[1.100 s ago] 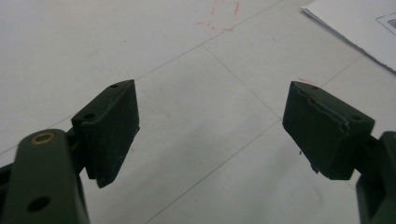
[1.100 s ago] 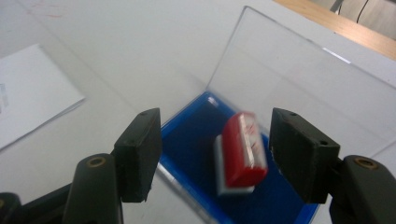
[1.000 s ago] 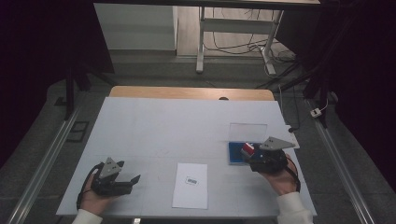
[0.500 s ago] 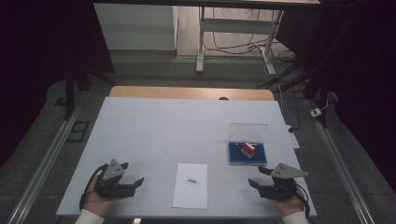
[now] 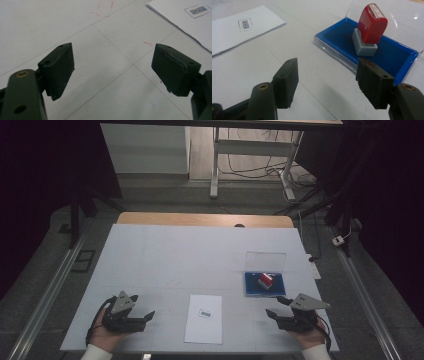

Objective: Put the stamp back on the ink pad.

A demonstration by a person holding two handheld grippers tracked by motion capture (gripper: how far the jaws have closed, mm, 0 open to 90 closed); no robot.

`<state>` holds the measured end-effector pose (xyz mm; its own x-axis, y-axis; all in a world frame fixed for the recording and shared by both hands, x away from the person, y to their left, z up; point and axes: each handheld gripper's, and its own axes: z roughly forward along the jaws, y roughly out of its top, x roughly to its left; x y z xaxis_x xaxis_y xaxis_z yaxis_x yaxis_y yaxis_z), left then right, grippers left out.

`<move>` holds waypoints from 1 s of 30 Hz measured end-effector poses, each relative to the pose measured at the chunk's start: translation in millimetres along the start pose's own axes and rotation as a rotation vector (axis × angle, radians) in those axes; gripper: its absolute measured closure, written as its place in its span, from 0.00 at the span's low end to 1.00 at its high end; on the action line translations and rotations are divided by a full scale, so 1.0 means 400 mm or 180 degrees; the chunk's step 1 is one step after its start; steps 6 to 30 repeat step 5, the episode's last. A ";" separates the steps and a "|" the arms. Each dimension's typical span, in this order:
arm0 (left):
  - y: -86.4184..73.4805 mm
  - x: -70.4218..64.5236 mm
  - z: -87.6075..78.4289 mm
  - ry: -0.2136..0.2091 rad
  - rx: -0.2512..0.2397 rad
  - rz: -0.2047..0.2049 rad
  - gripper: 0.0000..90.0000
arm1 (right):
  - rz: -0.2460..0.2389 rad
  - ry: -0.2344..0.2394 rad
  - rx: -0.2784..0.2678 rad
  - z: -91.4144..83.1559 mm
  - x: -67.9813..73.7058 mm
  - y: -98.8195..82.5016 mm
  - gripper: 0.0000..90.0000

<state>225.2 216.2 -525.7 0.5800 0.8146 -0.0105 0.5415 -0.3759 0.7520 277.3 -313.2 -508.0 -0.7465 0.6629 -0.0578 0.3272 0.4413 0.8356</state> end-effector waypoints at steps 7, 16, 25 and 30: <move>-0.001 0.002 0.000 0.0014 -0.0004 -0.0013 0.21 | -0.0002 -0.0009 -0.0009 0.000 0.001 0.001 0.38; -0.001 0.002 0.000 0.0014 -0.0004 -0.0013 0.21 | -0.0002 -0.0009 -0.0009 0.000 0.001 0.001 0.38; -0.001 0.002 0.000 0.0014 -0.0004 -0.0013 0.21 | -0.0002 -0.0009 -0.0009 0.000 0.001 0.001 0.38; -0.001 0.002 0.000 0.0014 -0.0004 -0.0013 0.21 | -0.0002 -0.0009 -0.0009 0.000 0.001 0.001 0.38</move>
